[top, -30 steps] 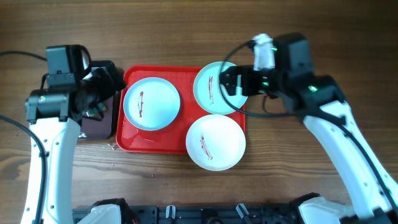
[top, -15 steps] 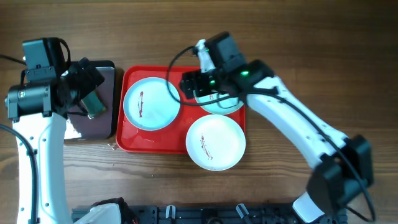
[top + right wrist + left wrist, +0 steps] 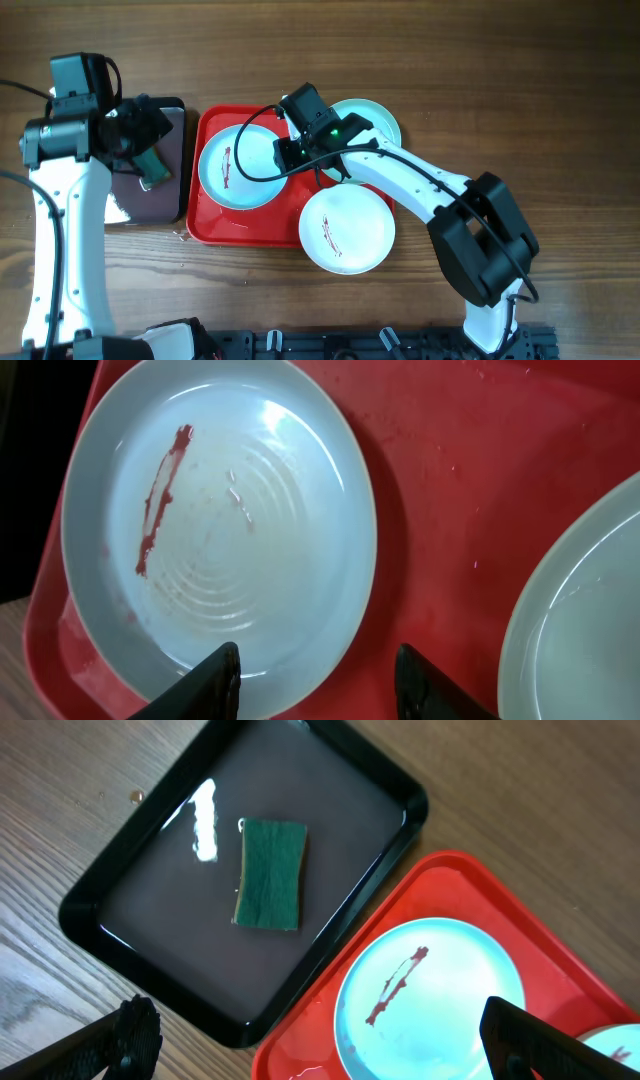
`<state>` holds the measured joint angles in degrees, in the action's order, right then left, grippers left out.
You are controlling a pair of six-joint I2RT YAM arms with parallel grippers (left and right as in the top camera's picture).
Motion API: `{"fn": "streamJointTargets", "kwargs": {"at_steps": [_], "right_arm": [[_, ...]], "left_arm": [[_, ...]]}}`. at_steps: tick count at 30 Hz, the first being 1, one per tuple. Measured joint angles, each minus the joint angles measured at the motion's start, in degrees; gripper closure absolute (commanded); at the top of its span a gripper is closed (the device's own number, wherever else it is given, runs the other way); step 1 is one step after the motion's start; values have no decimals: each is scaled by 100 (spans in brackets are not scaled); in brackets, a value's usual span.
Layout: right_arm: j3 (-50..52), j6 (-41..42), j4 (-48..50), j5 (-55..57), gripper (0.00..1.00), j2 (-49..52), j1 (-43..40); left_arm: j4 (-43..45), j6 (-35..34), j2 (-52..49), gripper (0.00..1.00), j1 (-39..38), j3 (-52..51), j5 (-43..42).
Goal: Clean dirty plates on tray and stack at the side
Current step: 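Reach left gripper to sponge and right gripper to left teal plate, then grasp the green sponge with left gripper, pinch plate rim with right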
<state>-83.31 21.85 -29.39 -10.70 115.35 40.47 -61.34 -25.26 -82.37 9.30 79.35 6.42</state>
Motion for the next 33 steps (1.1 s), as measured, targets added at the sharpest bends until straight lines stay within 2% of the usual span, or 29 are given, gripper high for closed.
{"fn": "streamJointTargets", "kwargs": {"at_steps": [7, 14, 17, 27, 31, 33], "right_arm": [[-2, 4, 208, 72, 51, 179, 0], [-2, 245, 229, 127, 56, 339, 0], [-2, 452, 251, 199, 63, 361, 0], [-11, 1008, 387, 170, 75, 702, 0], [-11, 1172, 420, 177, 94, 702, 7], [-11, 1252, 433, 175, 96, 704, 11]], "left_arm": [[2, -4, -369, 0, 0, 0, 2], [26, -37, -638, 0, 0, 0, 2], [114, -39, -699, 0, 0, 0, 2], [238, -39, -1005, 1, 0, 0, 22], [332, -42, -1167, 6, 0, 0, 22], [356, -46, -1261, 7, 0, 0, 22]]}}
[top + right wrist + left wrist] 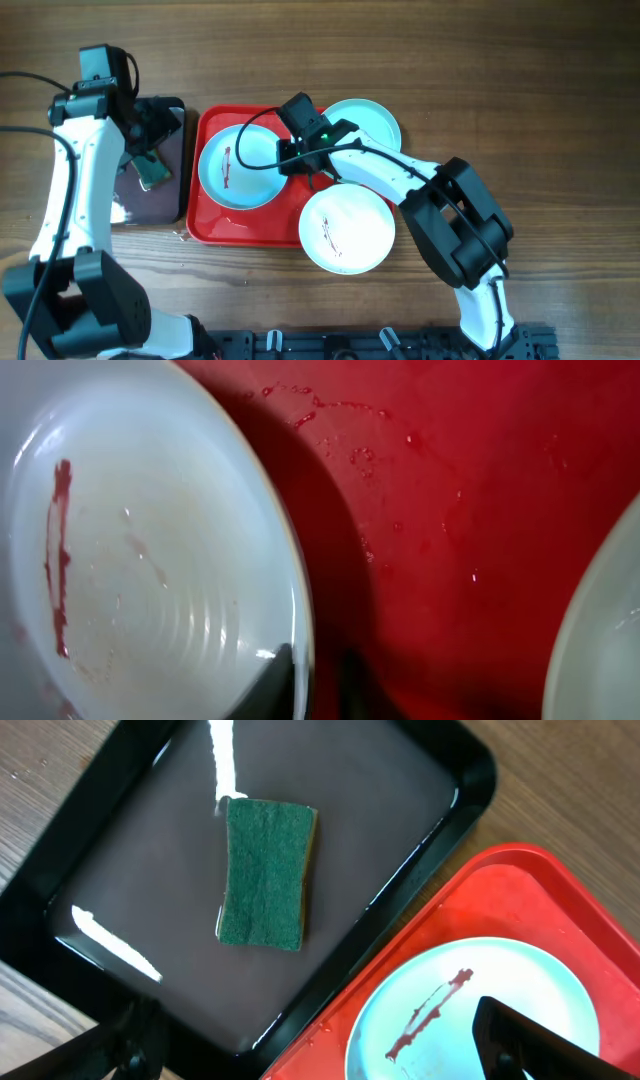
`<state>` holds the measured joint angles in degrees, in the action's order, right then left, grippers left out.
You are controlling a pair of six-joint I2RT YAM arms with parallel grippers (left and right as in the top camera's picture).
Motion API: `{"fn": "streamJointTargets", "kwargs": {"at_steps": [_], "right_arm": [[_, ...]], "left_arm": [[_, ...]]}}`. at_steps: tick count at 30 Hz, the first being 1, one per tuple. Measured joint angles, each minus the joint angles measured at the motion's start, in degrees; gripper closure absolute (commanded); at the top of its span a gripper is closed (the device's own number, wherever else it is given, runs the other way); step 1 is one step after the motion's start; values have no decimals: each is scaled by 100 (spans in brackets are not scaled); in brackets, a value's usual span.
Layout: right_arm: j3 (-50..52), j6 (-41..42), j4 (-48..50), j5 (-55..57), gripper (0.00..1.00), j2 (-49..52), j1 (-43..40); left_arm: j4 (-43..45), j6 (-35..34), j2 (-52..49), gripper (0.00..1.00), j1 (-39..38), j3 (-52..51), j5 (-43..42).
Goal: Clean dirty plates on tray and stack at the side
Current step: 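Grasp the green sponge with left gripper, pinch plate rim with right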
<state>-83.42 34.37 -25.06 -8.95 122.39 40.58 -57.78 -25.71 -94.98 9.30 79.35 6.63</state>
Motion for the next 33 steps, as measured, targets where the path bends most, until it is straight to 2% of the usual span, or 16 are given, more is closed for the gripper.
{"fn": "streamJointTargets", "kwargs": {"at_steps": [7, 10, 13, 14, 18, 25, 27, 30, 33], "right_arm": [[0, 103, 35, 4, 96, 11, 26], [0, 122, 35, 4, 96, 15, 26], [0, 142, 35, 4, 96, 17, 26], [0, 140, 35, 2, 96, 20, 26], [0, 140, 33, 4, 96, 20, 26], [0, 140, 31, 2, 96, 20, 26], [0, 140, 28, 2, 96, 20, 28], [0, 140, 28, 2, 96, 20, 26], [0, 140, 28, 2, 96, 20, 28]], "left_arm": [[129, -20, -334, 5, 0, 0, 24], [166, -87, -466, 17, 20, 0, 105], [177, -140, -518, 19, 87, 0, 160], [212, -144, -529, 22, 127, 0, 177], [433, -140, -612, 23, 293, 0, 223], [811, 87, -1307, 31, 444, -7, 258], [946, 142, -1499, 35, 442, -26, 256], [1134, 175, -1777, 51, 444, -28, 254], [1156, 249, -1943, 53, 444, -33, 278]]}}
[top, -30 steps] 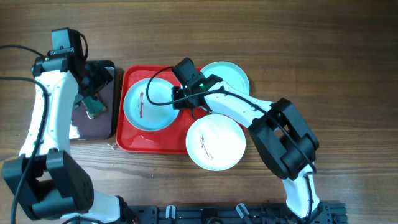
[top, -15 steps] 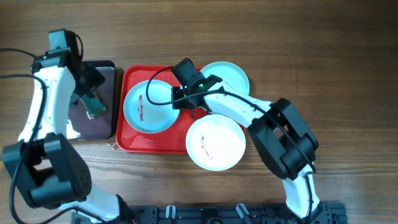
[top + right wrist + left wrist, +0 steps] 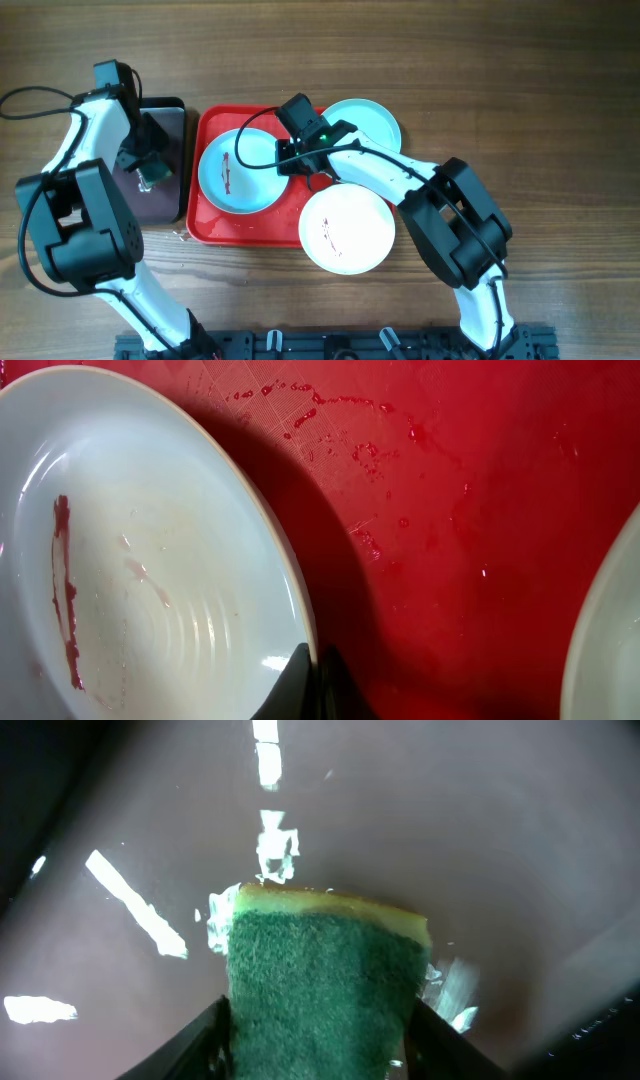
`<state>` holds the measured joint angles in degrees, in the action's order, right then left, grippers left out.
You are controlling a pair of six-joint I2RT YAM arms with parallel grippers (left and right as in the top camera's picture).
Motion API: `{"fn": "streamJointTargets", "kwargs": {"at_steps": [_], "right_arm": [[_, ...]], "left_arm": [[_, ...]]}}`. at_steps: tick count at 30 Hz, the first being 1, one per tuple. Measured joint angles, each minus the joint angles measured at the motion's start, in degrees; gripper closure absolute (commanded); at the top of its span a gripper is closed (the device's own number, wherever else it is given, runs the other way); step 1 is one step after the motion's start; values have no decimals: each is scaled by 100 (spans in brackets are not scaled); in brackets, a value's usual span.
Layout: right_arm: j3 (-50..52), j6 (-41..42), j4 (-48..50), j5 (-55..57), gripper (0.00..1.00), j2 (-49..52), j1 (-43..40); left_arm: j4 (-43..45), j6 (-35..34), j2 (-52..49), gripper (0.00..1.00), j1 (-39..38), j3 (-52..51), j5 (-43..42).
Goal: Clean dirty plates on tray and stack at the side
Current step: 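Grasp the green sponge with left gripper, pinch plate rim with right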
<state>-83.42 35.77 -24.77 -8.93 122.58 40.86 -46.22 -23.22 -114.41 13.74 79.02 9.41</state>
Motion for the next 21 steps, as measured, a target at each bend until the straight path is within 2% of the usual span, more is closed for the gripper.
{"fn": "streamJointTargets", "kwargs": {"at_steps": [6, 12, 14, 17, 20, 21], "right_arm": [[0, 0, 0, 0, 96, 0, 0], [0, 0, 0, 0, 96, 0, 0], [0, 0, 0, 0, 96, 0, 0], [0, 0, 0, 0, 96, 0, 0], [0, 0, 0, 0, 96, 0, -2], [0, 0, -2, 0, 96, 0, 0]], "left_arm": [[-22, 24, -15, 48, 0, -2, 20], [-109, 22, -15, 49, -2, -192, -28], [-74, 22, -15, 54, -4, -291, -55], [44, 24, -15, 72, -7, -369, -74], [109, 24, -15, 78, -7, -376, -90], [129, 26, -15, 87, -7, -378, -90]]}}
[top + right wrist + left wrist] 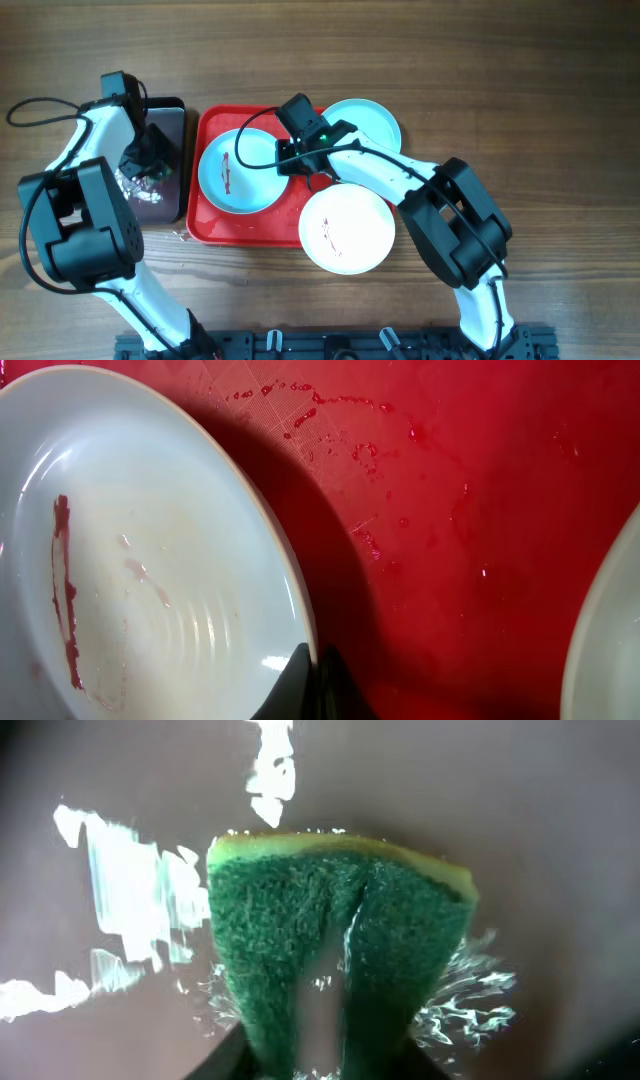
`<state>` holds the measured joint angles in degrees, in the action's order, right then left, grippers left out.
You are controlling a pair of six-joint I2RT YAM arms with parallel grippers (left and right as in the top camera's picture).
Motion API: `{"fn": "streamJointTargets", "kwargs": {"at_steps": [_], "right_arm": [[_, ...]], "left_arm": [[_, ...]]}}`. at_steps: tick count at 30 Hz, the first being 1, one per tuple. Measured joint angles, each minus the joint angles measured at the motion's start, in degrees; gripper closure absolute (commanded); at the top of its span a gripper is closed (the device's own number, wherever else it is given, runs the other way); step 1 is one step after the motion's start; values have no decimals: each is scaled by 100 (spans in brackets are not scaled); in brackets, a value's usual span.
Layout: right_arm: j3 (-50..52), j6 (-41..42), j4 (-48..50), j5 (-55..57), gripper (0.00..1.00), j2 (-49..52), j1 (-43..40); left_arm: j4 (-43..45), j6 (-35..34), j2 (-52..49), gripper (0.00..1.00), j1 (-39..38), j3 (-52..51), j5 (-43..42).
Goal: Clean dirty plates on tray and stack at the side
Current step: 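Grasp the green sponge with left gripper, pinch plate rim with right, then carry the sponge with the left gripper onto the held plate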
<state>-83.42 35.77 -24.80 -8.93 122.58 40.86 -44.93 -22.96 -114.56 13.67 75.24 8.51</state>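
Note:
A green sponge (340, 950) lies in shallow water in the black tray (172, 118). My left gripper (330, 1065) is shut on it, and the sponge is creased down its middle. In the overhead view the left gripper (148, 165) is low in that tray. A pale blue plate (235, 170) with a red streak rests on the red tray (250, 232). My right gripper (283, 160) is shut on its right rim. In the right wrist view the plate (150, 580) casts a dark shadow on the tray, with the right gripper (312, 680) pinching the rim.
A pale green plate (375, 118) sits at the red tray's back right corner. A white plate (345, 230) with a red streak overhangs the tray's front right corner onto the wooden table (520, 90). Water droplets dot the red tray (480, 490).
My left gripper, which stood open astride the sponge, has shut on it and squeezed a crease into it, and the water around it is disturbed. My right gripper and the plate have not moved.
First my left gripper hung open high over the black tray and my right was open over the blue plate's rim. Then the left was lower and the right was down at the rim. Later the right was shut on the rim and the left straddled the sponge, which it now grips.

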Motion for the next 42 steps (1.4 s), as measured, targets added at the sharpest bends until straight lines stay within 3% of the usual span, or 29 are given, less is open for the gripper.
{"fn": "streamJointTargets", "kwargs": {"at_steps": [1, 2, 9, 15, 26, 35, 42], "right_arm": [[0, 0, 2, 0, 96, 0, 0], [0, 0, 0, 0, 96, 0, 0], [0, 0, 0, 0, 96, 0, 0], [0, 0, 0, 0, 96, 0, 0], [0, -155, 0, -61, 96, 0, -4], [0, -317, -31, -439, 96, 15, -111], [0, -442, -37, -684, 96, 22, -208]], "left_arm": [[17, 9, 0, 96, 0, 0, 0], [24, 9, 0, 96, 0, 0, 0], [15, 15, 2, 96, 0, 2, 0], [-542, 20, 195, 96, 0, 129, -24], [-1237, 111, 1700, 96, 0, 420, -87], [-1152, 960, 1777, 96, -168, 192, -1596], [-533, 1185, 1777, 96, -960, -730, -1954]]}}
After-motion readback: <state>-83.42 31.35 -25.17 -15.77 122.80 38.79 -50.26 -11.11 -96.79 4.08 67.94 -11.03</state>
